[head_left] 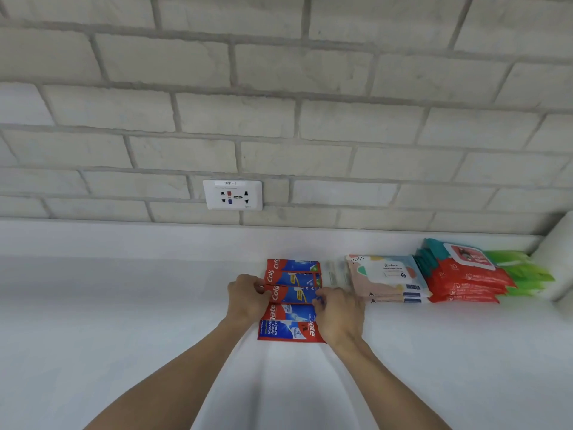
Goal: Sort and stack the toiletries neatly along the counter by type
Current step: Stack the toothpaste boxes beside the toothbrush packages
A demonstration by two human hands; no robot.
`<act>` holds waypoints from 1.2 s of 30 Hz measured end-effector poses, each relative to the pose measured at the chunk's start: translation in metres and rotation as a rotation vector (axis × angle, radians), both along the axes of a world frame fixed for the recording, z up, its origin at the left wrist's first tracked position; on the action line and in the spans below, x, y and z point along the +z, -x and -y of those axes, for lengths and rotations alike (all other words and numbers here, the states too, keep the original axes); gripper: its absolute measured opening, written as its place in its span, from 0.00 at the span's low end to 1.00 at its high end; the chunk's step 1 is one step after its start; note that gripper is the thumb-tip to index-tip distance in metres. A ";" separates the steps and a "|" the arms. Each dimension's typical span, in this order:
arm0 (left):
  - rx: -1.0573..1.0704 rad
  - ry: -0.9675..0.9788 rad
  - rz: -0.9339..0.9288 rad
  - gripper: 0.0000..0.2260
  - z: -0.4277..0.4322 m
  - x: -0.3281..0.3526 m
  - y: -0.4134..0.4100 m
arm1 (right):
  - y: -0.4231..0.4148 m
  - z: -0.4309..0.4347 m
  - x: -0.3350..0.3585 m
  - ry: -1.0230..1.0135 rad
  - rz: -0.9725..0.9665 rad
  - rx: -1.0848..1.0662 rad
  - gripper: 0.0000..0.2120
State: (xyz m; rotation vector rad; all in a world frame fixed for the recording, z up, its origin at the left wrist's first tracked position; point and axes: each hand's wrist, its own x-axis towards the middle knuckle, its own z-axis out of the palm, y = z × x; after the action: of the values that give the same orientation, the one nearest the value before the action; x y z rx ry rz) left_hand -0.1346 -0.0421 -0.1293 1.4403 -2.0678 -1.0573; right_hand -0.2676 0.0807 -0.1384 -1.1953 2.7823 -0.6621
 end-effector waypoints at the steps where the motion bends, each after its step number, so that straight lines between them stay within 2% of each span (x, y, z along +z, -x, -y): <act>1: 0.003 0.005 0.004 0.15 0.000 0.000 0.000 | 0.000 0.000 0.001 -0.009 -0.010 0.000 0.14; 15: 0.012 0.021 0.044 0.15 -0.001 -0.004 0.001 | -0.002 0.002 -0.002 0.022 -0.014 0.023 0.14; 21: -0.002 0.046 0.001 0.16 -0.004 0.002 -0.012 | -0.017 -0.002 0.007 0.115 0.051 0.064 0.11; 28: -0.055 0.185 -0.056 0.11 -0.017 0.020 -0.047 | -0.056 -0.007 0.023 0.298 0.137 0.193 0.10; 36: -0.126 0.365 -0.077 0.09 -0.026 0.033 -0.131 | -0.132 -0.008 0.045 0.359 0.185 0.339 0.10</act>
State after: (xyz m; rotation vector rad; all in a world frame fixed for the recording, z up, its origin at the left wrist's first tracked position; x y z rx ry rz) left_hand -0.0038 -0.0157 -0.0964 1.0850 -2.1793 -0.7165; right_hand -0.1352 0.0891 -0.0937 -1.5246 2.2934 -1.1960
